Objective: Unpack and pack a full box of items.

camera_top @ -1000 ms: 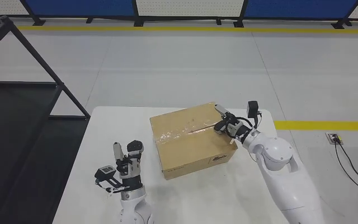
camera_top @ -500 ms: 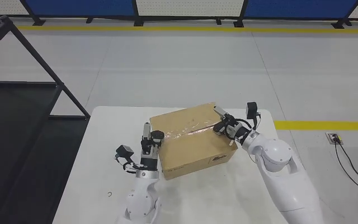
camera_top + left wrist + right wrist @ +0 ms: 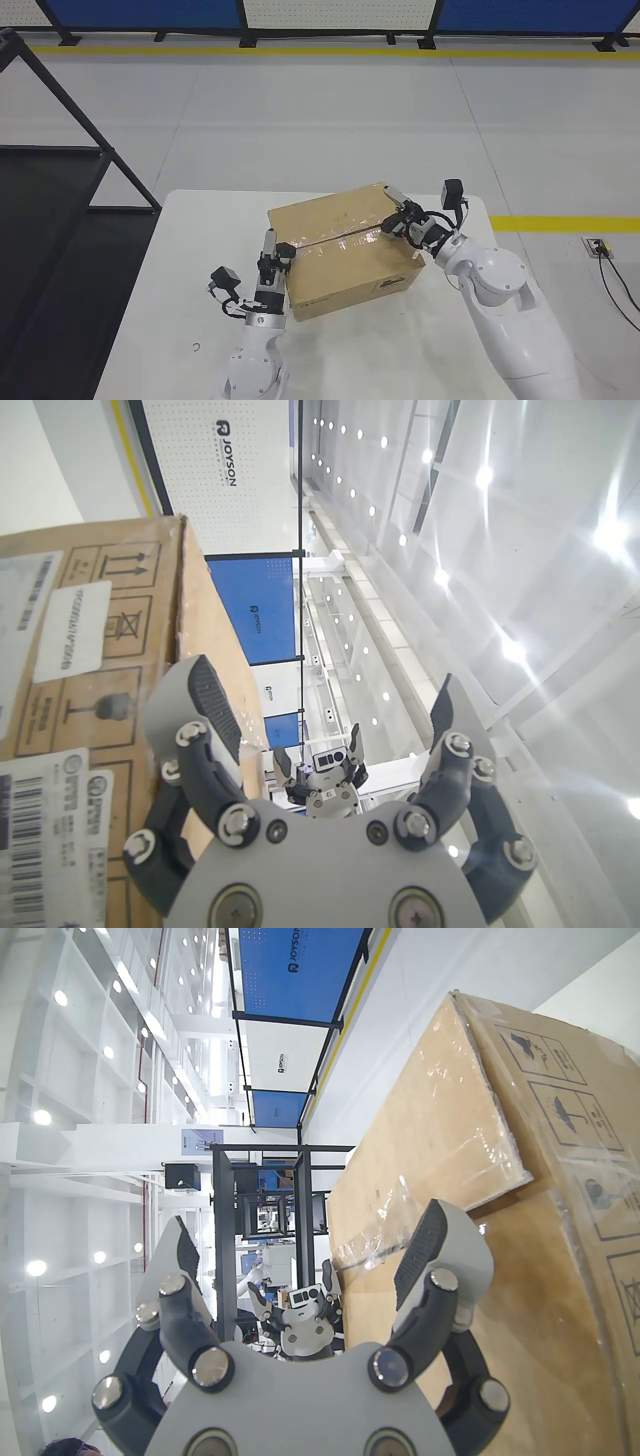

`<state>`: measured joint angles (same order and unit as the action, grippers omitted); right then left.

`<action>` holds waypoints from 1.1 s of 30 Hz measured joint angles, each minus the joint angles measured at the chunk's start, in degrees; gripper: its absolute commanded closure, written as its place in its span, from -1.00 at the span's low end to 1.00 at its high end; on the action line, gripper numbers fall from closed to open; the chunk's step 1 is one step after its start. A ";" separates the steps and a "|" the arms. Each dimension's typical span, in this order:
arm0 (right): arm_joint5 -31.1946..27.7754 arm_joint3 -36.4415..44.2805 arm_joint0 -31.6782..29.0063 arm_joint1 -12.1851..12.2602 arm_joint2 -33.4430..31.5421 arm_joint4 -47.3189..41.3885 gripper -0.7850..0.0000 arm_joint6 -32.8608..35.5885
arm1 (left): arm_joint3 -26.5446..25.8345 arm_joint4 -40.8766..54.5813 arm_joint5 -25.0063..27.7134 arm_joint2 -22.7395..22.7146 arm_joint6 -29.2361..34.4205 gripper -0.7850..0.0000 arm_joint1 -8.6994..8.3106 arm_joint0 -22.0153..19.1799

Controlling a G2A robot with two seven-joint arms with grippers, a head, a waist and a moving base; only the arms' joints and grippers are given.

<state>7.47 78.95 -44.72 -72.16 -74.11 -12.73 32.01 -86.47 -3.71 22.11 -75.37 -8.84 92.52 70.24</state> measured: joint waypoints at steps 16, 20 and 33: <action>1.04 -0.34 2.05 -0.43 3.35 -3.00 1.00 5.55 | -2.77 0.66 5.62 -0.43 -3.83 -1.00 -0.02 1.82; 0.43 -0.66 3.24 -0.99 5.00 -6.10 1.00 6.58 | -3.42 2.17 9.87 -1.51 -7.36 -1.00 0.07 2.89; 2.59 -0.38 3.40 -1.22 7.43 -4.16 1.00 6.72 | -0.85 11.53 20.26 -7.12 -11.63 -1.00 -0.07 6.35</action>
<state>10.06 78.57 -41.32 -73.39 -66.68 -16.89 38.73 -87.32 7.81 42.37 -82.49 -20.47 92.45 76.59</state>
